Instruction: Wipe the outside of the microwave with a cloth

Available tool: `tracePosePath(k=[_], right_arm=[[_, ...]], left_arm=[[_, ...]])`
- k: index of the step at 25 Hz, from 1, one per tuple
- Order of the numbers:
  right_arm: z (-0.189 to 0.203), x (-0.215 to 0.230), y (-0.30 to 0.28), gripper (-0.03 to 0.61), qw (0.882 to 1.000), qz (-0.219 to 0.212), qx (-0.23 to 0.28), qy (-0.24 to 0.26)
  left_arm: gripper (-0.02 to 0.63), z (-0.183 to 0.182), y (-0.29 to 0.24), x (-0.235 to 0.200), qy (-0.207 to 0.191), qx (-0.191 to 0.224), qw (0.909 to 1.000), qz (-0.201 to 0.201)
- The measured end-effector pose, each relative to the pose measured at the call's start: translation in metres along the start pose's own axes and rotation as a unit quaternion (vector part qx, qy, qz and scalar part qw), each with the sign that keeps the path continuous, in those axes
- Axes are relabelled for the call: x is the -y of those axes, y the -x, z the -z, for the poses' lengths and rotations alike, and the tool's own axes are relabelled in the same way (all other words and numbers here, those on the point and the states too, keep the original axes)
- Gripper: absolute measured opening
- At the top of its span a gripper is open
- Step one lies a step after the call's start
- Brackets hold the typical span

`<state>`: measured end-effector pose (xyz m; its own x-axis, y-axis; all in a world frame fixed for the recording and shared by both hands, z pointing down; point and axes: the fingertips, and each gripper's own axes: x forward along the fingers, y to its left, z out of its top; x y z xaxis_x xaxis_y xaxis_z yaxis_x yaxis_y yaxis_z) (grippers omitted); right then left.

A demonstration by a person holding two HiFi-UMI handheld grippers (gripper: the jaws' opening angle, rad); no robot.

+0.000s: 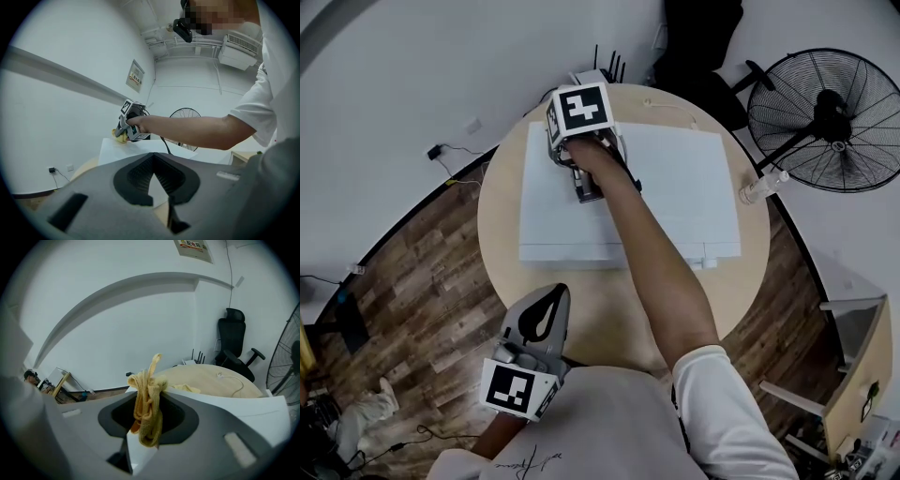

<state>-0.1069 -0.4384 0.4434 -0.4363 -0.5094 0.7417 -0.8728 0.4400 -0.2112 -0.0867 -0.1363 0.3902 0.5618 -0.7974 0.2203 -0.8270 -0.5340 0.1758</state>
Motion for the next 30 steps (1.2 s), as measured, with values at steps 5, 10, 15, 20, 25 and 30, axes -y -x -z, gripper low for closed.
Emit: tracePosePath(k=[5, 10, 15, 20, 25, 30], right_arm=[[-0.007, -0.024, -0.013, 0.124, 1.000, -0.017, 0.001, 0.009], [-0.010, -0.044, -0.019, 0.124, 0.999, -0.037, 0.002, 0.015], [-0.010, -0.068, -0.025, 0.124, 0.997, -0.072, 0.003, 0.016], [-0.012, -0.082, -0.019, 0.124, 0.990, -0.137, 0.015, -0.024], [-0.009, -0.069, -0.002, 0.126, 0.985, -0.164, 0.026, -0.054], [-0.002, -0.035, 0.023, 0.126, 0.984, -0.155, 0.043, -0.076]], left_arm=[[-0.006, 0.003, 0.002, -0.006, 0.008, -0.001, 0.9999, -0.008], [-0.006, 0.006, 0.003, -0.008, 0.004, -0.009, 0.9999, -0.008], [-0.006, 0.007, 0.004, -0.012, 0.013, -0.015, 0.9997, -0.016], [-0.006, 0.008, 0.009, -0.011, 0.011, -0.022, 0.9994, -0.023], [-0.006, 0.003, 0.003, 0.004, 0.011, -0.011, 0.9999, -0.007], [-0.006, 0.000, -0.005, 0.030, 0.000, -0.007, 0.9998, 0.018]])
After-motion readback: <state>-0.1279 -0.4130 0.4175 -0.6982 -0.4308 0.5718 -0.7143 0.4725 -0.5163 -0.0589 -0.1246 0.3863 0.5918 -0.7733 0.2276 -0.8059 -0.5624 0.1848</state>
